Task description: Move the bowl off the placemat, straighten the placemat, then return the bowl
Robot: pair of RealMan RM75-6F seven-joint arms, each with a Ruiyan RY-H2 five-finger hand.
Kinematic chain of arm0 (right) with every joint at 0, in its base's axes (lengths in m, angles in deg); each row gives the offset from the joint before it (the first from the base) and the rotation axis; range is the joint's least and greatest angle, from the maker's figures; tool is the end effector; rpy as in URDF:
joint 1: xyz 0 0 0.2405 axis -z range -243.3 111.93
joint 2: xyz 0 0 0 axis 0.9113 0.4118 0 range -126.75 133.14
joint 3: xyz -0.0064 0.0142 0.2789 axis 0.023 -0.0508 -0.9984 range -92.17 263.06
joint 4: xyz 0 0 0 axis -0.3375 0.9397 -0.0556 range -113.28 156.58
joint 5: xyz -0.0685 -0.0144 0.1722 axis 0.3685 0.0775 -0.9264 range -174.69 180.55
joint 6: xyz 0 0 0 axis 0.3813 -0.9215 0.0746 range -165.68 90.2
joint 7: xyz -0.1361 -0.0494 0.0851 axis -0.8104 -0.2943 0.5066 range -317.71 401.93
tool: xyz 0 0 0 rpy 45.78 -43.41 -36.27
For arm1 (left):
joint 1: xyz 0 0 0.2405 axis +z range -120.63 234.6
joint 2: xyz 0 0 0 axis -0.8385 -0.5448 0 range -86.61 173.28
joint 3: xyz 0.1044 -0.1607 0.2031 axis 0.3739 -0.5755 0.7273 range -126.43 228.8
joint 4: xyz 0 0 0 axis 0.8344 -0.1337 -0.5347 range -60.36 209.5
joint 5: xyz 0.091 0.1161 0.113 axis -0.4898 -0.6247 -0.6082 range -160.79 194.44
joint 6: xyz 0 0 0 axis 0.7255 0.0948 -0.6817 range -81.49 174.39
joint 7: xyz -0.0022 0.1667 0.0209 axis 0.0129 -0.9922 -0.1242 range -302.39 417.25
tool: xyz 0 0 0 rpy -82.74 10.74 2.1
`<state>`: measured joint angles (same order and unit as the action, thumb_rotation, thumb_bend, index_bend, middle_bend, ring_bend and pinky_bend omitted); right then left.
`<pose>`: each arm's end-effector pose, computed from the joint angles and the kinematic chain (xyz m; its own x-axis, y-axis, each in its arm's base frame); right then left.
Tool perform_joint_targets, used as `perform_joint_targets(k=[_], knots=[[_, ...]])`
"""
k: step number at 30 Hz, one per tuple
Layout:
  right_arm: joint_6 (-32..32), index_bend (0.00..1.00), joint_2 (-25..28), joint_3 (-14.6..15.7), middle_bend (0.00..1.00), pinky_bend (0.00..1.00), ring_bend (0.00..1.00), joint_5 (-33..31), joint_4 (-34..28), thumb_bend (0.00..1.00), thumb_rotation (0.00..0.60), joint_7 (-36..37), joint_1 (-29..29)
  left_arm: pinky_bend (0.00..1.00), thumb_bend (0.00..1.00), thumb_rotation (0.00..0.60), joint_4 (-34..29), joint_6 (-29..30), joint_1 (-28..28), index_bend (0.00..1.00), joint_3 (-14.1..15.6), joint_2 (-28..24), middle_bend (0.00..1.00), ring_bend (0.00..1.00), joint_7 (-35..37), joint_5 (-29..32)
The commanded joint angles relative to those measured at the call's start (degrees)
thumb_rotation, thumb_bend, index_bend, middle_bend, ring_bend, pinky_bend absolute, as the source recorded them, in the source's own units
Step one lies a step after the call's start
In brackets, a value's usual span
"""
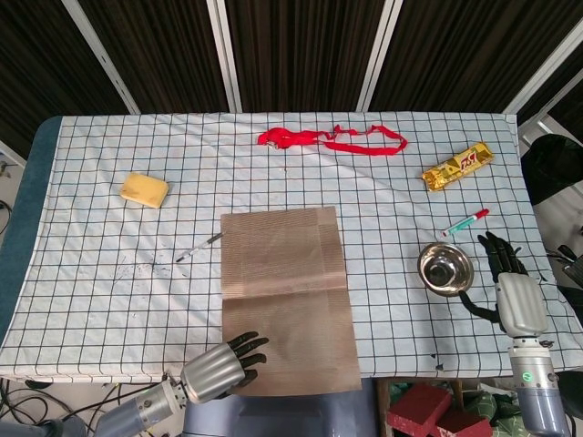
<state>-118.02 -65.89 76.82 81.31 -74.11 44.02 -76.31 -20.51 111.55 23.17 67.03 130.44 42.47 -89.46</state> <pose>-0.2982 -0.2521 0.1672 0.1965 0.0258 0.9802 -0.9805 0.0041 0.1965 -0.1493 0.1866 -0.0305 0.5753 0.2803 0.7685 0.5322 -0.8416 -0.0915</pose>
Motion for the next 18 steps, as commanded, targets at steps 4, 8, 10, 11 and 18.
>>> perform_joint_targets(k=[4, 8, 10, 11, 18], knots=[[-0.01, 0.08, -0.10, 0.07, 0.02, 0.17, 0.02, 0.13, 0.07, 0.23, 0.600, -0.44, -0.02, 0.12, 0.46, 0.600, 0.47, 5.39, 1.59, 0.70, 2.08, -6.95, 0.28, 0.06, 4.24, -1.40], [-0.02, 0.08, -0.28, 0.25, 0.02, 0.17, 0.02, 0.51, 0.17, 0.23, 0.600, -0.88, -0.07, 0.12, 0.46, 0.600, 1.75, 7.31, 2.52, 0.70, 1.03, -10.13, 0.28, 0.06, 7.14, 1.12], [-0.08, 0.09, -0.37, 0.33, 0.02, 0.17, 0.02, 0.68, 0.21, 0.23, 0.600, -1.06, -0.07, 0.12, 0.46, 0.600, 2.95, 7.81, 2.66, 0.70, -0.05, -10.88, 0.28, 0.06, 7.90, 2.25], [-0.10, 0.09, -0.42, 0.38, 0.02, 0.17, 0.02, 0.77, 0.23, 0.23, 0.600, -1.15, -0.07, 0.12, 0.46, 0.600, 3.62, 7.87, 2.67, 0.70, -0.69, -11.11, 0.28, 0.06, 8.18, 2.91], [-0.05, 0.09, -0.58, 0.57, 0.02, 0.17, 0.02, 0.98, 0.26, 0.23, 0.600, -1.46, -0.06, 0.13, 0.46, 0.600, 8.49, 6.09, 1.84, 0.70, -6.52, -10.60, 0.28, 0.06, 8.56, 9.05]])
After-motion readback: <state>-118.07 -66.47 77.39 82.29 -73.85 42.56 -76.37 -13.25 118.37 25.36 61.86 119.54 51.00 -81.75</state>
